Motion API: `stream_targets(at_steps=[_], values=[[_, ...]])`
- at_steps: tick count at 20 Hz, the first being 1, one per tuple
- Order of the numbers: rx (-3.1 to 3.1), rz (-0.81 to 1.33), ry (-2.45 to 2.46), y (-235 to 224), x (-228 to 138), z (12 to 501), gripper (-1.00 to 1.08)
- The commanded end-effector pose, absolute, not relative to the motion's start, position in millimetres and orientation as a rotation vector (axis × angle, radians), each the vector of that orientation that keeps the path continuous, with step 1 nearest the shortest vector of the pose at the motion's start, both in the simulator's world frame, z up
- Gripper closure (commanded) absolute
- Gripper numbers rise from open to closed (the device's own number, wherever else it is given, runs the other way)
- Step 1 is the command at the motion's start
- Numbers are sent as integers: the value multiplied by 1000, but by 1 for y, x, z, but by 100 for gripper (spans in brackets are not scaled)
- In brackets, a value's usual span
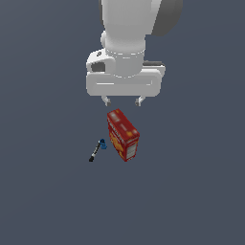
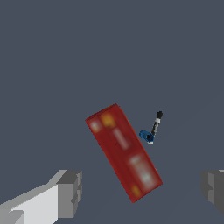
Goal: Pick up a designated object from a clutter of objects.
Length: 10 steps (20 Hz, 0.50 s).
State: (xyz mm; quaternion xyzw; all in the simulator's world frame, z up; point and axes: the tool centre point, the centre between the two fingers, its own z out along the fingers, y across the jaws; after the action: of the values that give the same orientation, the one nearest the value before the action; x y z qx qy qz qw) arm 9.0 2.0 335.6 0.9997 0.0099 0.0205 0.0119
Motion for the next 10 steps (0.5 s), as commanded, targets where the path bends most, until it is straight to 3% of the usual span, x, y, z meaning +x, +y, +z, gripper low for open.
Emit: stream_targets(at_steps=[1,10], values=[[3117,64,31,2,9,336,-92],[3086,74,86,4,13,329,-92]])
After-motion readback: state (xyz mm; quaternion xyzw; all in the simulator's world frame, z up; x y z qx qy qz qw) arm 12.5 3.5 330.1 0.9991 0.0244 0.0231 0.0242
